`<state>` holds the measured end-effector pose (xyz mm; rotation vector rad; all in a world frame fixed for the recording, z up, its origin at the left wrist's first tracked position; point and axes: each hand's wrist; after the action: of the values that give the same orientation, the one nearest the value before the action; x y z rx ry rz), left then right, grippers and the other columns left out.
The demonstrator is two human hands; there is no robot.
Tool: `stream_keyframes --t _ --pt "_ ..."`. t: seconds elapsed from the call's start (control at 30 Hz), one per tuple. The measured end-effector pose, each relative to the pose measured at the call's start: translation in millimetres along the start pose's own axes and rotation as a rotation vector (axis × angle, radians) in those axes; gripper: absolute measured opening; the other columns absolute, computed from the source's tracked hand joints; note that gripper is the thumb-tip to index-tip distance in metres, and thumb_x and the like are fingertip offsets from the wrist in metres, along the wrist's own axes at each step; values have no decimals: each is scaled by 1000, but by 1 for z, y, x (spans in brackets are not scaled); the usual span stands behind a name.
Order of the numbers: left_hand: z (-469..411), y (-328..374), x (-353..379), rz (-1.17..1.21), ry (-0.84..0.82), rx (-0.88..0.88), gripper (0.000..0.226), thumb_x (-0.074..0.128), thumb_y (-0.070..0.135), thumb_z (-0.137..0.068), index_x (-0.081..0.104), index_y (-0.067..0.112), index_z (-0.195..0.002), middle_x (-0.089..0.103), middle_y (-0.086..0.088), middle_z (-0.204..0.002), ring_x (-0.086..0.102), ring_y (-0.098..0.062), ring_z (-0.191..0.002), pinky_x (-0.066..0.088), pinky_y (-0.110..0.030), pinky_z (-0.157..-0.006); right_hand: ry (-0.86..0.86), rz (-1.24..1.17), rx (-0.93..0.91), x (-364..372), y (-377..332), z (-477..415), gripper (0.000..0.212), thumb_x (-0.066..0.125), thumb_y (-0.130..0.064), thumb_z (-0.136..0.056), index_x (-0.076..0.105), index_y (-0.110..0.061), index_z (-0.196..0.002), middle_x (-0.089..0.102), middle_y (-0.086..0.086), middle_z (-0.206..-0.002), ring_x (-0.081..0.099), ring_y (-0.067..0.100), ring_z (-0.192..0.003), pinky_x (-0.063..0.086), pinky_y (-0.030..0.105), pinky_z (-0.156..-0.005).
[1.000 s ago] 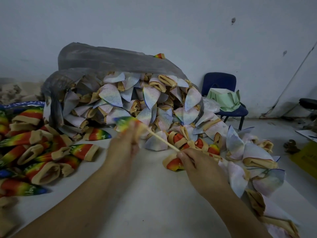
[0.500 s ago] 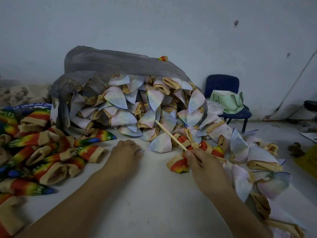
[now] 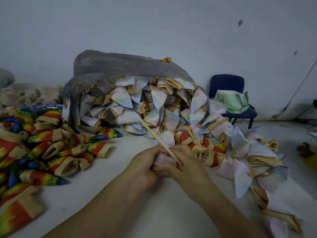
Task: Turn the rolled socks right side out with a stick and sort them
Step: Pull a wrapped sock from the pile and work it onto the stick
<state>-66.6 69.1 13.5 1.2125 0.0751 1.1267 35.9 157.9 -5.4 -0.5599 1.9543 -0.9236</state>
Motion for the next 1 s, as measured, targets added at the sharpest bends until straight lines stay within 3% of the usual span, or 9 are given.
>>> stream_keyframes --t 0.13,0.2,0.33,0.43,0.5,0.57,0.67,0.87,1.0 --pt "9 -3 -11 117 -43 11 33 54 21 -100 62 -4 -120 68 -27 -114 69 -34 -93 61 -40 -59 9 364 -160 7 0 2 24 57 -49 -87 64 -39 -108 45 -22 -104 51 -1 -90 41 13 -65" --pt "13 -7 -15 140 -110 59 39 48 25 -102 61 -3 -125 69 -24 -114 72 -29 -86 61 -36 -60 29 436 -212 9 -2 1 21 54 -42 -92 68 -28 -101 52 -13 -98 53 4 -82 41 19 -62" --pt "17 -21 -23 29 -170 286 39 52 42 -92 80 16 -92 76 0 -98 73 -11 -92 58 -22 -71 154 231 -10 13 -7 -14 28 52 -33 -96 65 -14 -81 56 0 -82 53 13 -74 41 28 -65" --pt "19 -30 -32 -230 -91 476 42 60 53 -85 72 30 -118 72 10 -118 65 -2 -112 53 -18 -92 264 90 99 25 -10 -20 28 52 -32 -95 60 -17 -73 56 1 -79 52 11 -70 36 19 -59" --pt "16 -31 -36 -259 -45 521 55 67 54 -78 66 28 -127 72 6 -116 66 4 -104 53 -15 -87 286 56 116 36 -10 -19 30 51 -30 -95 51 -19 -68 52 0 -77 48 9 -66 36 20 -58" --pt "12 -31 -39 -216 -26 529 41 70 43 -81 69 28 -120 75 3 -107 69 2 -96 53 -12 -75 281 -12 125 42 -9 -19 30 50 -30 -96 50 -13 -70 52 3 -77 48 14 -67 41 26 -61" --pt "10 -30 -36 -222 1 545 20 65 26 -93 72 28 -111 76 9 -104 70 -5 -100 55 -15 -78 288 -66 105 40 -9 -19 30 49 -29 -96 57 -1 -86 58 10 -86 56 24 -80 47 40 -73" --pt "13 -33 -27 -162 45 499 20 64 25 -94 76 20 -108 77 3 -102 72 -10 -98 55 -19 -81 335 -76 73 40 -13 -17 29 42 -34 -98 51 -10 -85 54 7 -76 52 21 -71 43 39 -65" --pt "17 -28 -24 -159 11 418 29 69 40 -83 79 22 -103 76 8 -103 68 2 -95 42 -21 -84 383 82 24 34 -8 -20 28 35 -41 -98 43 -22 -79 47 -1 -74 46 18 -68 39 36 -59"
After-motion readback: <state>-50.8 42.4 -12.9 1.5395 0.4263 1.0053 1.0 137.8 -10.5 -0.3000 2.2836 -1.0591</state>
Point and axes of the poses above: each hand's wrist, its own z-axis away from the middle knuckle, its own x-axis out of the palm, y = z × x
